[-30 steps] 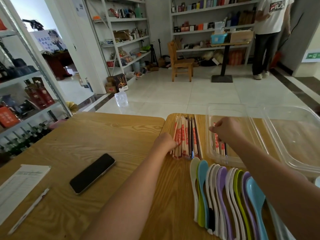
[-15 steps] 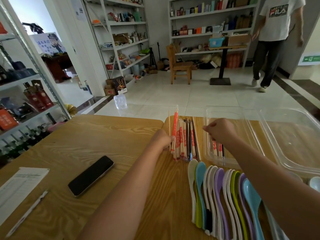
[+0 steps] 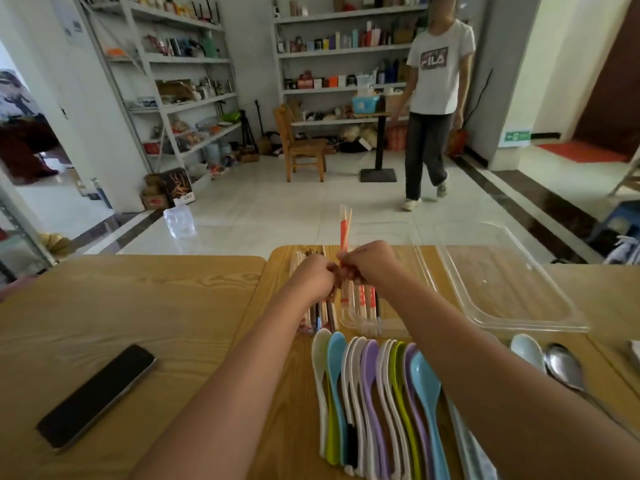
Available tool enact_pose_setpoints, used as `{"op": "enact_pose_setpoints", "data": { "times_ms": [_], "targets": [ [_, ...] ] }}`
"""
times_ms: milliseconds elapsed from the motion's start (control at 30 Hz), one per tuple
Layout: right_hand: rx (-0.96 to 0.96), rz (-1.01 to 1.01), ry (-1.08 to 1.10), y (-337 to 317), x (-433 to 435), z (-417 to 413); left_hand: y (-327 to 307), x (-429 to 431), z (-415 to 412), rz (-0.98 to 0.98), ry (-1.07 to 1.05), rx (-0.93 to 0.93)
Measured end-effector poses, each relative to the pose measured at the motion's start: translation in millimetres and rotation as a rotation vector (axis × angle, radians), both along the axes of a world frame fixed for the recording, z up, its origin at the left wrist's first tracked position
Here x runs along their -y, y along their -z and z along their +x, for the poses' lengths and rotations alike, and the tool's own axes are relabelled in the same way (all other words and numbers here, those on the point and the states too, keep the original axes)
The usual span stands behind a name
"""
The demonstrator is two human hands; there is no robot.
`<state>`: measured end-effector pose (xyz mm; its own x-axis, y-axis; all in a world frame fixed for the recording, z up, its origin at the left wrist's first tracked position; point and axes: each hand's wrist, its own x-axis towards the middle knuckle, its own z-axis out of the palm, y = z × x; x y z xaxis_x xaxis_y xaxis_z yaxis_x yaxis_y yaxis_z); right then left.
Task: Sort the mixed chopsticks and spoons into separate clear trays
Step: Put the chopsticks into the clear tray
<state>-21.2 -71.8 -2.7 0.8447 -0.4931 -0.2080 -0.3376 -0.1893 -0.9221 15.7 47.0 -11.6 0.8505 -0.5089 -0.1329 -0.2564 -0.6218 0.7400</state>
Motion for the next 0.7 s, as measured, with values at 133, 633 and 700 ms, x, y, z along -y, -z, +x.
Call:
{"op": "enact_pose_setpoints", "data": {
  "times_ms": [133, 633, 700],
  "targets": [
    [-0.023, 0.059, 0.054, 2, 8, -5, -5, 5, -7, 0.026, 0.042, -0.014],
    [-0.21, -0.158, 0.136, 56, 59, -12, 14, -47, 20, 0.015, -0.124, 0.065],
    [-0.284, -0.259, 0.115, 66, 60, -12, 17, -50, 21, 0.026, -0.134, 0.067]
  ]
}}
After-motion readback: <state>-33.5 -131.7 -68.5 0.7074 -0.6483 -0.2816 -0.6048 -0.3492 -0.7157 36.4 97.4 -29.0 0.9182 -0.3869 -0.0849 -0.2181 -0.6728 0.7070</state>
